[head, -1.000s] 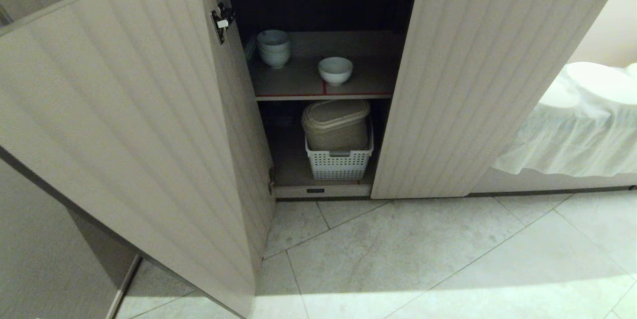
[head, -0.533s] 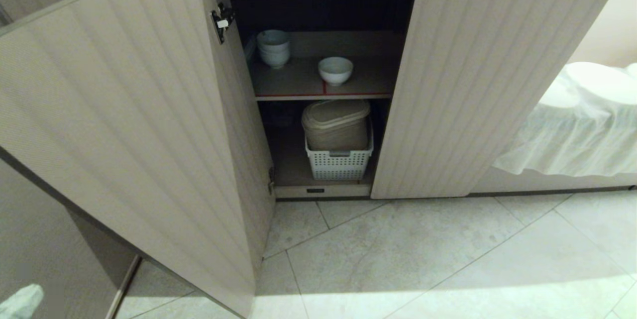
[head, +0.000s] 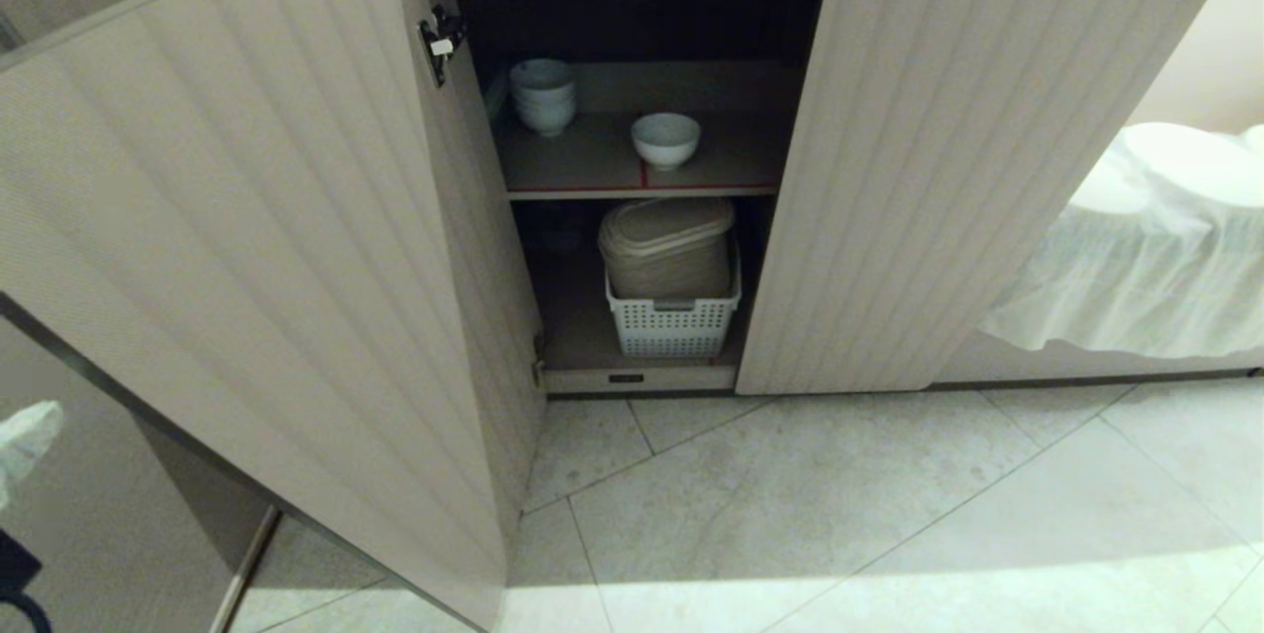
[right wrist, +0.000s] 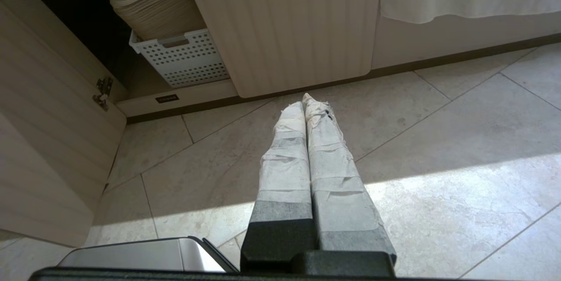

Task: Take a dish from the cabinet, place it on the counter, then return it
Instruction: Close the cabinet door

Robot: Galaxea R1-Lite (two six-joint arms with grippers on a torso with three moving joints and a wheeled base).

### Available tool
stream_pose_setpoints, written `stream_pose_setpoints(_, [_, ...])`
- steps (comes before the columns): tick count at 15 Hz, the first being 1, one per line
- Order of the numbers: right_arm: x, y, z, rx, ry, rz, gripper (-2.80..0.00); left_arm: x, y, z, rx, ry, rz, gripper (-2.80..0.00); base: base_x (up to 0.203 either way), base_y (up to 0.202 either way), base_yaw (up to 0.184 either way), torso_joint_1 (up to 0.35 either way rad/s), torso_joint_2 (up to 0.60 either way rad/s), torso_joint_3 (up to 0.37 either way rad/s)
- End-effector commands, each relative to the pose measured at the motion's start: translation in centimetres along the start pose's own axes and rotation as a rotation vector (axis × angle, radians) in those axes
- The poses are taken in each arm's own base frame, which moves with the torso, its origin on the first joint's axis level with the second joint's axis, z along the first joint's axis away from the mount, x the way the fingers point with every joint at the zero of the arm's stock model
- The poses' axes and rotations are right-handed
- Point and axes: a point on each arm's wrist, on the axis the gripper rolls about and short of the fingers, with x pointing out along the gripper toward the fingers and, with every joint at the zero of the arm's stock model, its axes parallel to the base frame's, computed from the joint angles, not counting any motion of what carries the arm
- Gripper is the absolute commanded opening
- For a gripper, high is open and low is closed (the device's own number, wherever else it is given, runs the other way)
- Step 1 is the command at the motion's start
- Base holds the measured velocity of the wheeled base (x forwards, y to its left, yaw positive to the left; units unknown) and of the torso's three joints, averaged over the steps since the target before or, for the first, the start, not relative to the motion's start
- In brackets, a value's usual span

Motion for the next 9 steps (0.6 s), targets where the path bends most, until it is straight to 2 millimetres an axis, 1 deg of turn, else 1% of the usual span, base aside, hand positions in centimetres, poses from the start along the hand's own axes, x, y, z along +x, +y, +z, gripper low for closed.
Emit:
stream_pose_setpoints(1, [0.00,0.00,0.00,0.001,-0.001,0.000,-2.80,1.85,-0.17,0.03,-0.044,0.046,0.009,-2.80,0.000,0.000,0.000,0.000,0.00,0.000])
stream_pose_setpoints(4, [0.00,0.00,0.00,0.001,-0.001,0.001,-2.80,2.41,-0.41,0.67,-0.138,0.048,-0.027,-2.80,0.000,0.000,0.000,0.000,0.00,0.000])
stream_pose_setpoints(9, [0.00,0.00,0.00,0.002,-0.001,-0.001,-2.80,2.42,-0.71,0.86,-0.286,0.080,-0.138,-2.80,0.000,0.000,0.000,0.000,0.00,0.000])
